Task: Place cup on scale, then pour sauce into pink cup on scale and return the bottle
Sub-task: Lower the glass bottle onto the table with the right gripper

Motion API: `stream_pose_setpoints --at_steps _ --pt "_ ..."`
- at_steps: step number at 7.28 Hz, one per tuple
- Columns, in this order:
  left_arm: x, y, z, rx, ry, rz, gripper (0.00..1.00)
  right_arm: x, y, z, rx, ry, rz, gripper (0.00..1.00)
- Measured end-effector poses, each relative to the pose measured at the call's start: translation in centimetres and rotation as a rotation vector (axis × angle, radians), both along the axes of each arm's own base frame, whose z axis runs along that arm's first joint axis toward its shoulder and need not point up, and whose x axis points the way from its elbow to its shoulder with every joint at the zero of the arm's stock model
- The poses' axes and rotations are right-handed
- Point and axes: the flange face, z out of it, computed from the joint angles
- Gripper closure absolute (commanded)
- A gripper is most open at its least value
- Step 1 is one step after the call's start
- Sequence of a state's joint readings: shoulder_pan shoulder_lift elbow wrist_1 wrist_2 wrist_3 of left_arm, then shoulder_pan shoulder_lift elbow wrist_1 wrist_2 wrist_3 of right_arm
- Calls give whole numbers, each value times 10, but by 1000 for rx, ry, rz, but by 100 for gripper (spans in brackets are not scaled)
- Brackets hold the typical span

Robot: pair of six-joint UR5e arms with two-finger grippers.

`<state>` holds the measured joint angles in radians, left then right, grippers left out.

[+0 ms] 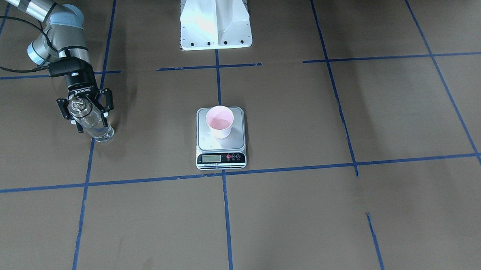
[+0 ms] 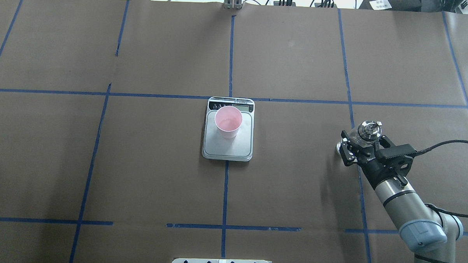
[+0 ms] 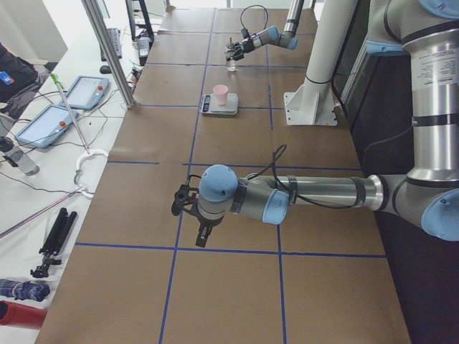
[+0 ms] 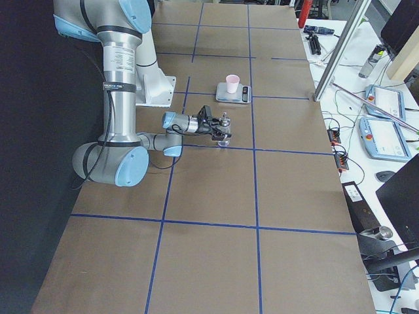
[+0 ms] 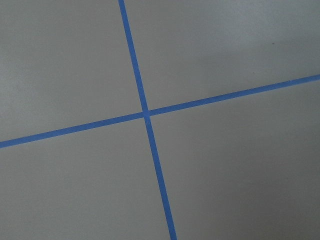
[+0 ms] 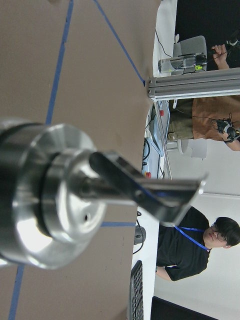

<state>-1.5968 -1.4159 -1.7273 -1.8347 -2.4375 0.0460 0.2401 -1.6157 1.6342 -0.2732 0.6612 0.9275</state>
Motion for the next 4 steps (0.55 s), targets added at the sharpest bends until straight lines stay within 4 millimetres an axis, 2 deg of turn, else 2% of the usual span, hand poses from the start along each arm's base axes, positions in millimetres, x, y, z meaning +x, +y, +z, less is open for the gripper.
stream_pose_setpoints --at_steps 1,2,3,4 --pt "0 0 0 0 0 0 0 0 0 2 0 4 0 100" --pt "0 0 0 0 0 0 0 -1 -1 4 1 7 2 34" --pt "0 0 0 0 0 0 0 -3 -1 5 2 9 9 3" --pt "0 0 0 0 0 -1 0 -5 -2 5 4 8 19 0"
